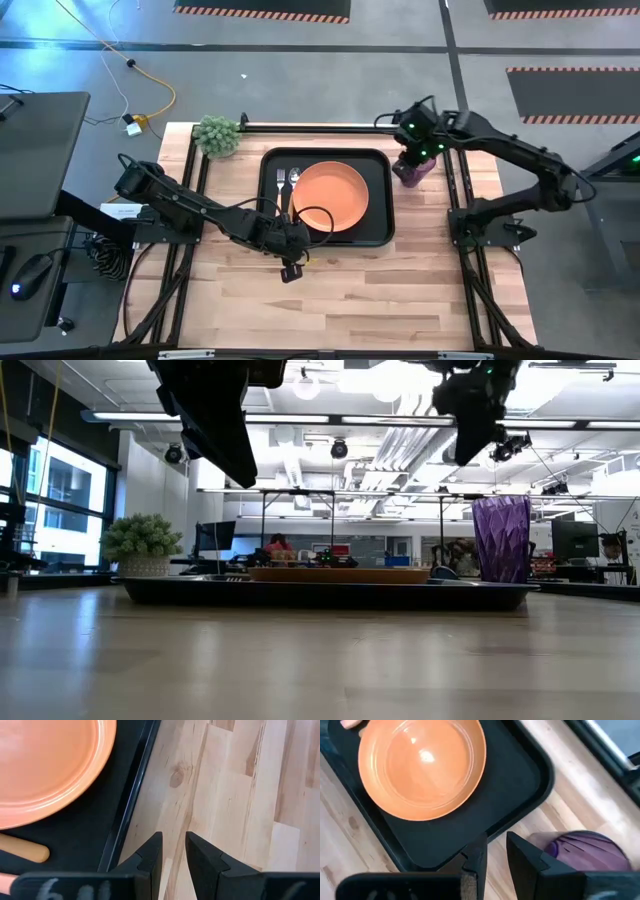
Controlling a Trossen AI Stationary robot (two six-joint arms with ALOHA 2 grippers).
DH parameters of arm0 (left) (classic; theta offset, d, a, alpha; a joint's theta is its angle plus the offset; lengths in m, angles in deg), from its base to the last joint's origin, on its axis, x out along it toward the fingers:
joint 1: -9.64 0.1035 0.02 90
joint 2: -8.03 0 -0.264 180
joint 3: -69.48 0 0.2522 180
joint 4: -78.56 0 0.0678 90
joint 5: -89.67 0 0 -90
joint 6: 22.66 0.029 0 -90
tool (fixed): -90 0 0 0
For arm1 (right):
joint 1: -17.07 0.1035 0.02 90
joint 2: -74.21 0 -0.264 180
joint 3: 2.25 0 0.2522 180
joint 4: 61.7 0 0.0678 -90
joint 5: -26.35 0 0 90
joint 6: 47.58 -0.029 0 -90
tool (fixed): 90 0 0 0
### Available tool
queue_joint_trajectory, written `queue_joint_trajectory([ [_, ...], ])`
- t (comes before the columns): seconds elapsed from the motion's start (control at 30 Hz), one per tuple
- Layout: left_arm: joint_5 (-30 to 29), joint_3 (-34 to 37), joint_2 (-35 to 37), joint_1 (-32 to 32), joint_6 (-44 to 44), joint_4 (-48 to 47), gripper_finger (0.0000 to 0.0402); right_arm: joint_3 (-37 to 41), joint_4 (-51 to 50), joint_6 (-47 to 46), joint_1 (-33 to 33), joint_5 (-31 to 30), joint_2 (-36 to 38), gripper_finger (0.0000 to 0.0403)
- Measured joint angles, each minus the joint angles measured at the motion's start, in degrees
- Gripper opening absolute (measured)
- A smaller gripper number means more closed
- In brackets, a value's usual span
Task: Pick and place plate/cup/fork/spoon on tray
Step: Put the violet cup into the black tray on the top right side of the orange plate
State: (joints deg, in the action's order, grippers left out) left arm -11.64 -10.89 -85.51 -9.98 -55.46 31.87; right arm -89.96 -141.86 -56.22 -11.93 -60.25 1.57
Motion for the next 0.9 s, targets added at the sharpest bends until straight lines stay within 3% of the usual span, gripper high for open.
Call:
queue_joint_trajectory([
  [0.3, 0.0, 0.0, 0.0, 0.02, -0.16, 0.02, 0.0076, 0.0, -3.03, 0.08, -0.05, -12.96, 3.74, 0.0101],
  [0.6, 0.0, 0.0, 0.0, 0.09, -0.11, 0.04, 0.0076, 0.5, -5.24, -0.34, -2.12, -11.55, 1.67, 0.0129],
  [0.9, 0.0, 0.0, 0.0, 0.09, 0.0, 0.04, 0.0076, 7.99, -2.22, -0.37, -4.57, -9.91, 1.6, 0.0129],
])
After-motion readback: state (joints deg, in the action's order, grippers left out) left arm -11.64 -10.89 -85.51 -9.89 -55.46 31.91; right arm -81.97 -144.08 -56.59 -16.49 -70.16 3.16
